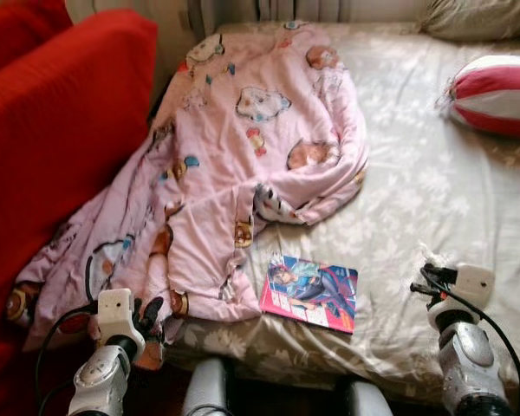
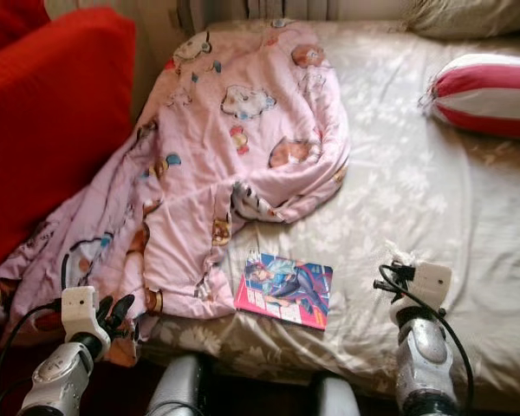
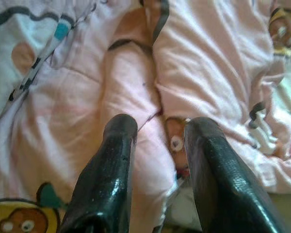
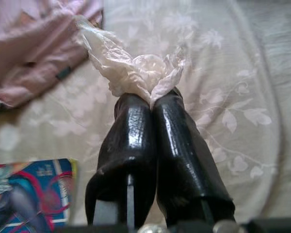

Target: Clean up the room

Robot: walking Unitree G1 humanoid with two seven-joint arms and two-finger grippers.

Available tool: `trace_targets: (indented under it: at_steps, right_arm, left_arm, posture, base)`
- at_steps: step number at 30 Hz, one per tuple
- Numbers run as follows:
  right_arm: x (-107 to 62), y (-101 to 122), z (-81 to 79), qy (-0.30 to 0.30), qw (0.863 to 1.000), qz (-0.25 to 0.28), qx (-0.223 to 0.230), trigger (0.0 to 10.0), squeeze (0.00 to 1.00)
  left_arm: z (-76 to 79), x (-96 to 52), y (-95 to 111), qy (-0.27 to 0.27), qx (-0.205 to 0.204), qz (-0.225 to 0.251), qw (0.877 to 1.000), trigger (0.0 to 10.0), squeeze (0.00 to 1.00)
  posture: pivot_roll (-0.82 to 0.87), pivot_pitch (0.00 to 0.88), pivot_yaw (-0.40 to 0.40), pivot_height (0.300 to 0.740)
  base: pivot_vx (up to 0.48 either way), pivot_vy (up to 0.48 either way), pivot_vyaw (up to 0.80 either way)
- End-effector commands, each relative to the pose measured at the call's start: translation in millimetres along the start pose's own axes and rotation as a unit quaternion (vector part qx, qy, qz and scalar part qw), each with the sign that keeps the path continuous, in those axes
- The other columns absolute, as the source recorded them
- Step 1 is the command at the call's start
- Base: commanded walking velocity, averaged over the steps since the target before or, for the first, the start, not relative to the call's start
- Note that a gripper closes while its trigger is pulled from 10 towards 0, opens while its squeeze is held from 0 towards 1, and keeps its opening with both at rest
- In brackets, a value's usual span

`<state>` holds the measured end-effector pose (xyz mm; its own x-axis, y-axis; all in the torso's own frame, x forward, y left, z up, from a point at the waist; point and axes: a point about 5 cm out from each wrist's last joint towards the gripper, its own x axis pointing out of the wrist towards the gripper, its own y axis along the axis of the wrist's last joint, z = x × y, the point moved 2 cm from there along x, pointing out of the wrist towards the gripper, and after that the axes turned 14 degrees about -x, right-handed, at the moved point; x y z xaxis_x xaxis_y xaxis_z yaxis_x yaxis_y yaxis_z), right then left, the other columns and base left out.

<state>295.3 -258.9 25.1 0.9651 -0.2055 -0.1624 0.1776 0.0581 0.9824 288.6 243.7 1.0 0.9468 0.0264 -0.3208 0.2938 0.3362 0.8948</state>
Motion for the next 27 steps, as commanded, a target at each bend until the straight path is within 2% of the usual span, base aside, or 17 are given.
trace_targets:
  at_steps: [1, 5, 8, 12, 14, 19, 20, 21, 27]
  right_arm:
    - [-8.9, -15.5, -0.7, -0.007, 1.0, -0.022, 0.01, 10.0, 0.0]
    - [-17.2, -28.1, 4.1, -0.032, 0.998, -0.04, 0.031, 10.0, 0.0]
    - [-21.7, -42.2, 4.8, -0.034, 0.996, -0.083, 0.018, 10.0, 0.0]
    - [-26.5, -55.4, 1.5, -0.028, 0.992, -0.122, 0.024, 10.0, 0.0]
    - [-36.0, -75.8, -6.1, -0.005, 0.982, -0.185, 0.024, 10.0, 0.0]
    - [-48.9, -93.6, -2.8, -0.005, 0.971, -0.239, 0.029, 10.0, 0.0]
    - [-48.9, -93.6, -2.8, -0.005, 0.971, -0.239, 0.029, 10.0, 0.0]
    - [-53.0, -98.2, -3.2, 0.003, 0.968, -0.251, 0.006, 10.0, 0.0]
    - [-60.7, -106.3, -5.3, -0.001, 0.963, -0.269, 0.006, 10.0, 0.0]
  left_arm:
    - [-5.6, -3.3, -8.8, 0.013, 0.012, -0.019, 1.0, 10.0, 0.0]
    - [-2.9, -1.8, -10.4, 0.016, 0.002, -0.017, 1.0, 10.0, 0.0]
    - [-0.6, -0.4, -10.9, 0.017, -0.002, -0.017, 1.0, 10.0, 0.0]
    - [1.0, 1.0, -13.7, 0.022, -0.009, -0.023, 0.999, 10.0, 0.0]
    - [1.8, -2.6, -28.5, 0.028, -0.01, -0.055, 0.998, 10.0, 0.0]
    - [-3.3, -9.5, -44.4, 0.044, -0.028, -0.092, 0.994, 10.0, 0.0]
    - [-3.3, -9.5, -44.4, 0.044, -0.028, -0.092, 0.994, 10.0, 0.0]
    - [-4.5, -11.0, -47.7, 0.049, -0.029, -0.099, 0.993, 10.0, 0.0]
    - [-7.4, -17.5, -59.7, 0.061, -0.027, -0.123, 0.99, 10.0, 0.0]
  posture:
    - [-0.02, 0.016, 0.047, 0.641]
    - [-0.03, 0.002, 0.043, 0.641]
    - [-0.02, 0.0, 0.043, 0.656]
    - [-0.02, 0.0, 0.044, 0.686]
    - [-0.02, 0.0, 0.049, 0.706]
    - [-0.03, 0.0, 0.058, 0.74]
    - [-0.03, 0.0, 0.058, 0.74]
    - [-0.02, 0.0, 0.058, 0.74]
    - [-0.02, 0.0, 0.056, 0.74]
  base:
    - [0.0, 0.0, 0.0]
    - [0.0, 0.0, 0.0]
    - [0.0, 0.0, 0.0]
    - [0.0, 0.0, 0.0]
    - [0.0, 0.0, 0.0]
    - [0.0, 0.0, 0.0]
    - [0.0, 0.0, 0.0]
    - [0.0, 0.0, 0.0]
    - [0.0, 0.0, 0.0]
